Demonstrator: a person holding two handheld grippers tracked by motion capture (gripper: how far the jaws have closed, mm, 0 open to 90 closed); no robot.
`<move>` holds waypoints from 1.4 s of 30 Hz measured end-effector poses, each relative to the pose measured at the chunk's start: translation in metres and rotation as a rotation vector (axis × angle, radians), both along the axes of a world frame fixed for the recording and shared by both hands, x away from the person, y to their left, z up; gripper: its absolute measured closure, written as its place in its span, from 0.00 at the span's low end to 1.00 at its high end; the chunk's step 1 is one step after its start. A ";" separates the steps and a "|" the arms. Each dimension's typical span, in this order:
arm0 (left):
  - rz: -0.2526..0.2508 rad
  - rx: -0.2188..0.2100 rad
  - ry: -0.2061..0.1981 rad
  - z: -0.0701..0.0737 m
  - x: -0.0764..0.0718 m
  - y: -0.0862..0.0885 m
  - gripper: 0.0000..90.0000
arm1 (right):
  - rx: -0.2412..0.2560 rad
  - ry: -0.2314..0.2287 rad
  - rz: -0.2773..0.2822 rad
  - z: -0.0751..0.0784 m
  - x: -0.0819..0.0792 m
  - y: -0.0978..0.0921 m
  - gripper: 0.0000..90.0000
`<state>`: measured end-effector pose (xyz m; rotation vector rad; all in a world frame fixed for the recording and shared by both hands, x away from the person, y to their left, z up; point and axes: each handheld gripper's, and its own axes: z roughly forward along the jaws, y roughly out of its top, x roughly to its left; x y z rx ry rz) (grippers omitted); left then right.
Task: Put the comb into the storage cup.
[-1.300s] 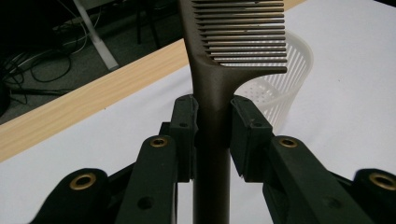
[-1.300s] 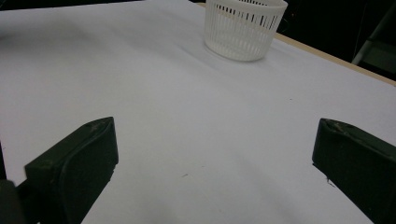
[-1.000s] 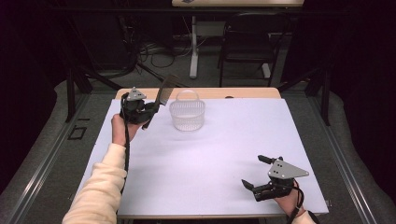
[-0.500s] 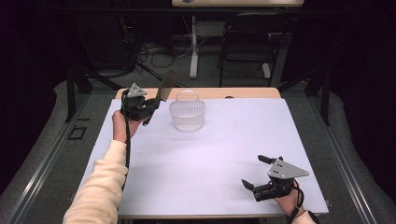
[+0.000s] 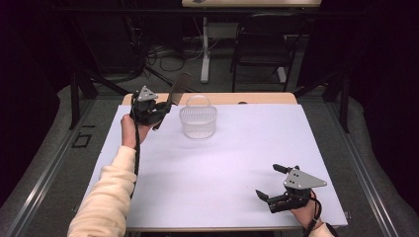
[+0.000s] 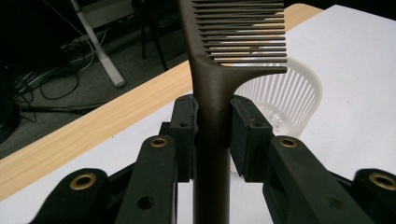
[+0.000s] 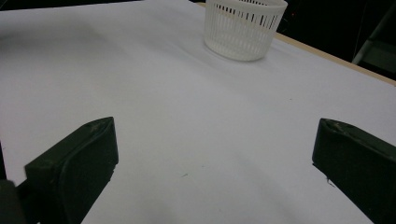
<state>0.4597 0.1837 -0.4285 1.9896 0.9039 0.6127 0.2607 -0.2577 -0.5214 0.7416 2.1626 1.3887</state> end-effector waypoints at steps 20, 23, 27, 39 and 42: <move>-0.031 0.018 -0.024 0.004 0.011 -0.015 0.80 | 0.001 0.002 0.000 0.000 0.000 0.000 0.00; -0.037 0.015 -0.029 0.004 0.013 -0.016 0.80 | 0.002 0.002 0.001 0.000 0.000 0.000 0.00; -0.042 0.011 -0.034 0.004 0.014 -0.018 0.80 | 0.000 0.002 -0.001 0.000 0.000 0.000 0.00; -0.047 0.008 -0.046 0.006 0.020 -0.024 0.80 | 0.001 0.003 0.001 0.000 0.000 0.000 0.00; -0.047 0.004 -0.044 0.005 0.021 -0.026 0.80 | 0.001 0.004 0.002 0.000 0.000 0.000 0.00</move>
